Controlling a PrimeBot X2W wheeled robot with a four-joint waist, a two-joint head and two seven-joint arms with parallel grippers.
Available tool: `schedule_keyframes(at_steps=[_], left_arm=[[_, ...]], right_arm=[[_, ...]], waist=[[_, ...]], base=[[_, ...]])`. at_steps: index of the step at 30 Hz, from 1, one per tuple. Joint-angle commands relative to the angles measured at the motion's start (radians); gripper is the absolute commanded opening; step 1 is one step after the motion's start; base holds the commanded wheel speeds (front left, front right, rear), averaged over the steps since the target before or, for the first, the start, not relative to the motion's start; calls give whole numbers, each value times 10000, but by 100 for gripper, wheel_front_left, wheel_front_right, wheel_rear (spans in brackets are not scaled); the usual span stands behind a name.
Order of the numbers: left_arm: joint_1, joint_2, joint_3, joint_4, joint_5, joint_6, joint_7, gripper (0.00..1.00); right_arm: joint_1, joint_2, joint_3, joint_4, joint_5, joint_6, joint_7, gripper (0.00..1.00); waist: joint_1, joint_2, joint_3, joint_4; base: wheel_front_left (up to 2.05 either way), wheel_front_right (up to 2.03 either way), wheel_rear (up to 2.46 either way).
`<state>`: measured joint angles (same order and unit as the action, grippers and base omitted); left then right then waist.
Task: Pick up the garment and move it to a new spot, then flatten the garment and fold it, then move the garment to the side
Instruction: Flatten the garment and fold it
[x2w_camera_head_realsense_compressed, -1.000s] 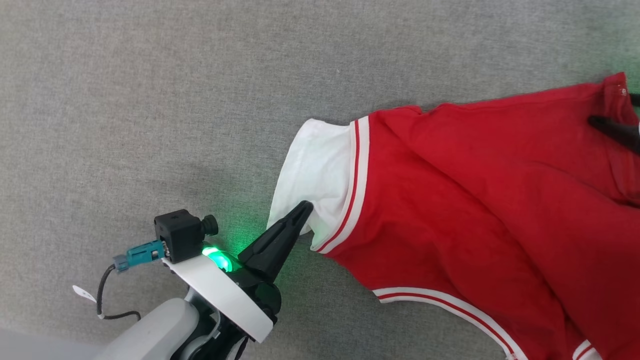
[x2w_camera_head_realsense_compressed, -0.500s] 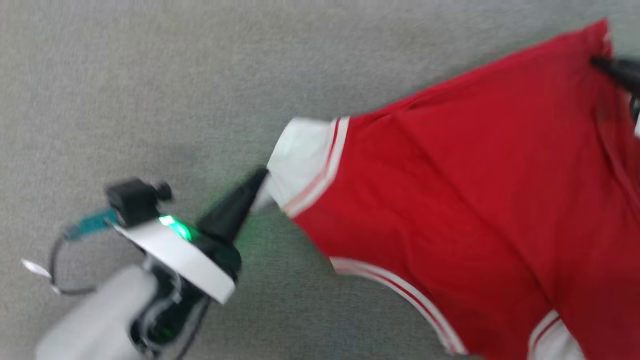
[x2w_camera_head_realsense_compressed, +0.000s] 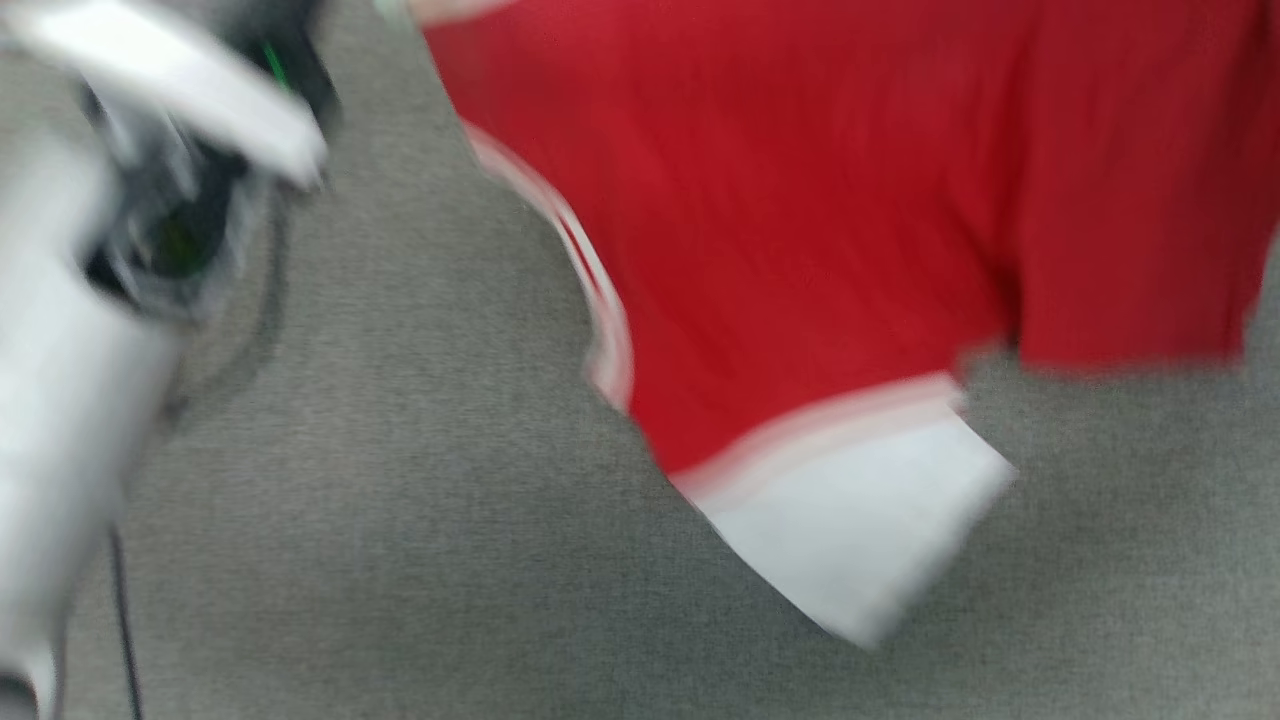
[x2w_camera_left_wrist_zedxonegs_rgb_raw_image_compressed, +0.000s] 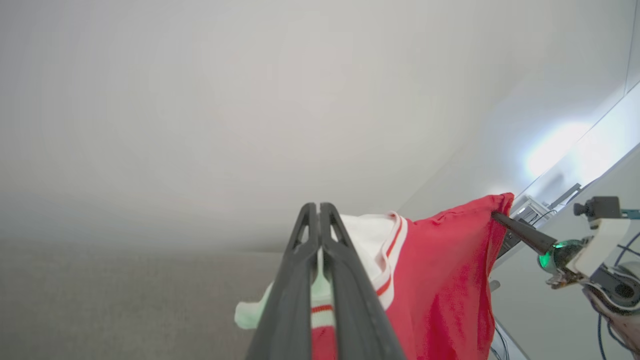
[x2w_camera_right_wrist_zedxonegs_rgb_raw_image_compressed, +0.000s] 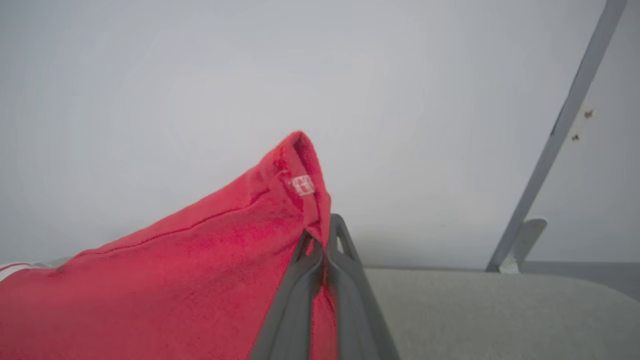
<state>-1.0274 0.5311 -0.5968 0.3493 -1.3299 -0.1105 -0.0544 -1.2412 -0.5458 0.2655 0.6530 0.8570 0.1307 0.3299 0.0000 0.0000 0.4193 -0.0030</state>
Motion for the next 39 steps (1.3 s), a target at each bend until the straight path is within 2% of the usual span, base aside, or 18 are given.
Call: schedule_keyframes(at_steps=[1, 5, 10, 13, 16, 19, 25, 30, 34, 39], left_arm=[[-684, -130, 197, 324, -121, 66, 27, 0], [-3204, -549, 625, 1814, 105, 237, 99, 0], [-6126, -932, 1202, 3548, 390, 260, -554, 0], [-7091, -1175, 1409, 4174, 242, 40, -738, 0], [-7230, -1312, 1335, 4459, 95, -128, -647, 0], [-6423, -1483, 1205, 4352, -243, -195, -635, 0], [-4137, -1288, 995, 2657, -1046, -210, -745, 0], [-1191, -793, 875, 656, -1673, -213, -1362, 0], [982, -317, 615, -521, -1530, -214, -1797, 0], [3079, -115, 401, -1862, -1309, -215, -2045, 0]], right_arm=[[-464, 91, -192, 262, -135, -1, -294, 0], [-2166, 490, -738, 1212, -521, -1, -1172, 0], [-4034, 817, -1147, 2160, -1016, -4, -2314, 0], [-4650, 906, -1242, 2633, -1199, -7, -2769, 0], [-4657, 997, -915, 2859, -1180, -6, -2632, 0], [-4059, 931, -510, 2959, -1000, -6, -2427, 0], [-2574, 619, 520, 2536, -709, -3, -2048, 0], [-635, 60, 1598, 1338, 35, -3, -1623, 0], [848, -390, 2024, 388, 717, -3, -1561, 0], [2727, -1039, 2302, -768, 1337, -3, -1554, 0]], waist=[[0, 0, 415, -230], [0, 0, 1059, -473], [0, 0, 1494, -752], [0, 0, 1548, -780], [0, 0, 1534, -697], [0, 0, 1517, -595], [0, 0, 1475, -379], [0, 0, 1268, -303], [0, 0, 1020, -284], [0, 0, 670, -233]], base=[[0, 0, 0], [0, 0, 0], [0, 0, 0], [0, 0, 0], [0, 0, 0], [0, 0, 0], [0, 0, 0], [0, 0, 0], [0, 0, 0], [0, 0, 0]])
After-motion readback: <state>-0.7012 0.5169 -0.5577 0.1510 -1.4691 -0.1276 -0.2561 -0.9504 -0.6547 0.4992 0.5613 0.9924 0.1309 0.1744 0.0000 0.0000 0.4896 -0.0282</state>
